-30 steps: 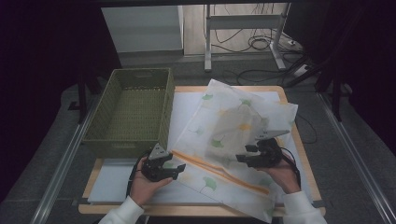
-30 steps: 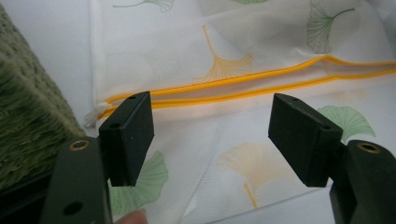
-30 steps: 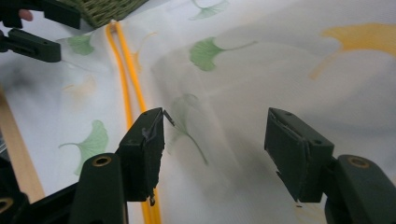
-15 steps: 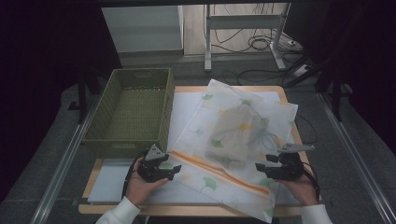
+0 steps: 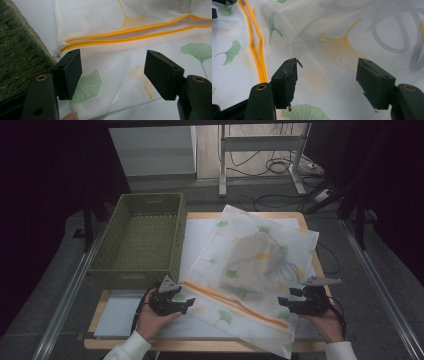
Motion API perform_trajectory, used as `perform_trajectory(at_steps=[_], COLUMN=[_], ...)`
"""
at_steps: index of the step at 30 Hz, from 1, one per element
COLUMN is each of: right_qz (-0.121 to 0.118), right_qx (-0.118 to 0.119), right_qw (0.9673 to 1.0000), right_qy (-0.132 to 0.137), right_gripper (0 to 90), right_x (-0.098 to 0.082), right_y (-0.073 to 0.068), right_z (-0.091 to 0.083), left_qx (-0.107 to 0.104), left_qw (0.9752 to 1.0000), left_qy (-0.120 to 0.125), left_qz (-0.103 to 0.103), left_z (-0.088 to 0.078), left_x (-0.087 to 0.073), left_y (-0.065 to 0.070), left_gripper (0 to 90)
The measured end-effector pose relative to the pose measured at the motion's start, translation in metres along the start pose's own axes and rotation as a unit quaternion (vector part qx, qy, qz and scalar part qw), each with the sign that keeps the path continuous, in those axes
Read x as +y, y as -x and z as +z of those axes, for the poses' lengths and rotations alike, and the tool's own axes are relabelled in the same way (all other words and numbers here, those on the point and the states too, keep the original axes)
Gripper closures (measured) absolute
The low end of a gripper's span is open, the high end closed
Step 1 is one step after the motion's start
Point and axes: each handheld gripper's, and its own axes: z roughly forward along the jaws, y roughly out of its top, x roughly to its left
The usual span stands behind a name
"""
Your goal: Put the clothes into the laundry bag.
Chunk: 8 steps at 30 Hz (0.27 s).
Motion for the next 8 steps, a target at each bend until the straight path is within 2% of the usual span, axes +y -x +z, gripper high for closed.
perform_trajectory(at_steps=[8], right_qz=[-0.004], right_qx=[-0.004], right_qw=[0.9999], right_qy=[-0.013], right_gripper=[30.5], right_x=[0.001], right_y=[0.0002], right_z=[0.0038], left_qx=[-0.003], left_qw=[1.0], left_qy=[-0.008], left_qz=[0.0], left_z=[0.0029], left_x=[-0.0008], left_y=[-0.0017], left_gripper=[29.2])
